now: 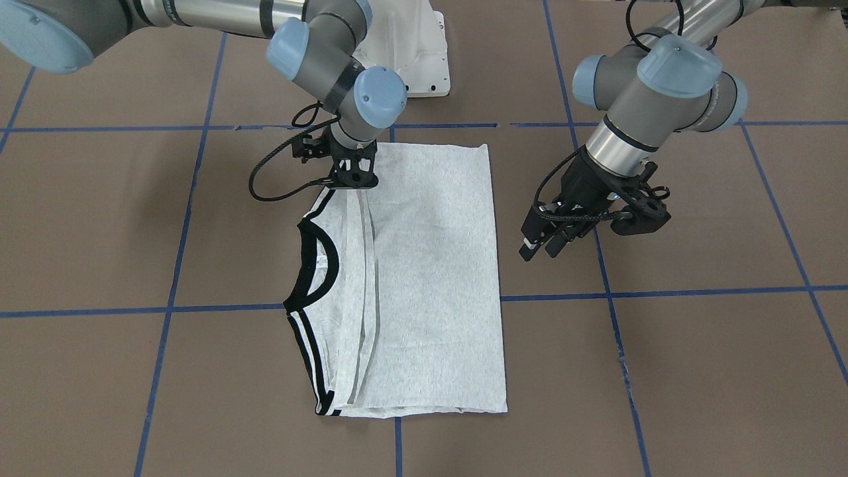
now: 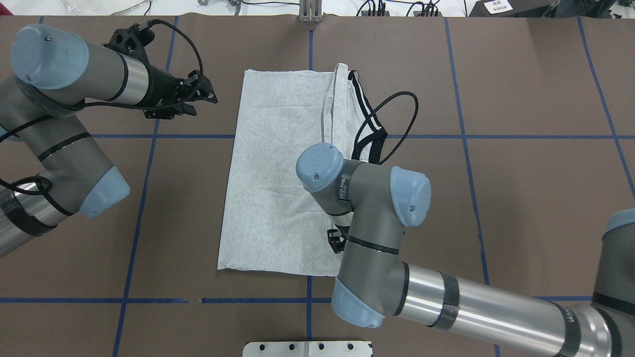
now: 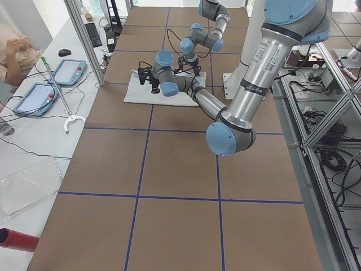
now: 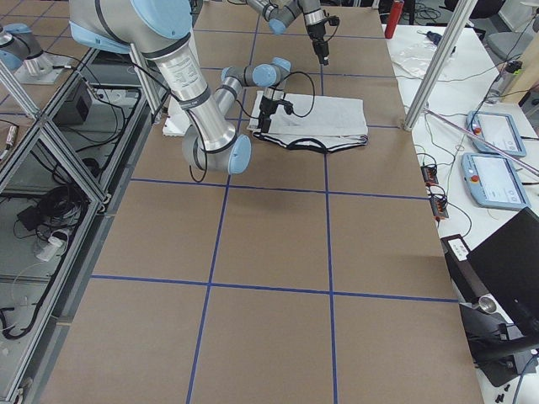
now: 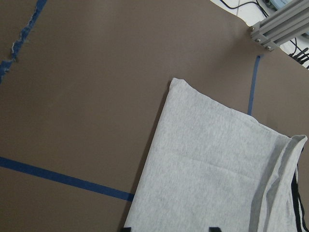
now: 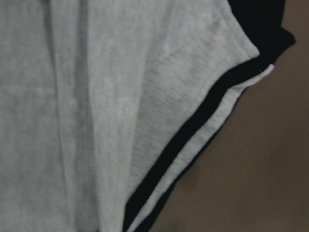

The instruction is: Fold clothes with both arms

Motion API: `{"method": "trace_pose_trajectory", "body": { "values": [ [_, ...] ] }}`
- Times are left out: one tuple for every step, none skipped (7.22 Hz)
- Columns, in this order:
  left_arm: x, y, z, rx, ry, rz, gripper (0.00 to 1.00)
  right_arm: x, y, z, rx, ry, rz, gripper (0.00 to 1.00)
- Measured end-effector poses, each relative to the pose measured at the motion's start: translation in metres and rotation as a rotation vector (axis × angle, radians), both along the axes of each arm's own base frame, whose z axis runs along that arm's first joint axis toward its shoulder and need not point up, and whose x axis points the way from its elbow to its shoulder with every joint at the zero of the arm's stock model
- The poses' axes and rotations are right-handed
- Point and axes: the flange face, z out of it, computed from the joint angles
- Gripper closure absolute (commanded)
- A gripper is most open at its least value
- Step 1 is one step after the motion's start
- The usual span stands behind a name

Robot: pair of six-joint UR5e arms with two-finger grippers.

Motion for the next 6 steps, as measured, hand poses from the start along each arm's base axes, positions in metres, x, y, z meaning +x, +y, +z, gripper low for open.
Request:
{"method": "trace_pose_trajectory", "body": {
  "values": [
    [-0.002, 0.002, -0.005, 0.006, 0.006, 0.001, 0.38, 0.027, 0.008, 0.013, 0.016, 0.018, -0.024, 0.00],
    [-0.003, 0.004, -0.008, 0.010, 0.010, 0.001, 0.38, 0.042, 0.012, 0.018, 0.027, 0.025, -0.034, 0.00],
    [-0.004, 0.004, -0.009, 0.011, 0.011, 0.002, 0.38, 0.048, 0.013, 0.012, 0.037, 0.016, -0.038, 0.00],
    [-0.004, 0.004, -0.009, 0.011, 0.012, 0.001, 0.38, 0.047, 0.012, 0.000, 0.047, -0.001, -0.038, 0.00],
    [-0.004, 0.005, -0.007, 0.009, 0.010, 0.001, 0.38, 0.046, 0.011, -0.013, 0.057, -0.021, -0.036, 0.00],
    [-0.005, 0.006, -0.004, 0.006, 0.007, 0.002, 0.38, 0.043, 0.009, -0.025, 0.067, -0.043, -0.033, 0.00]
  ]
}}
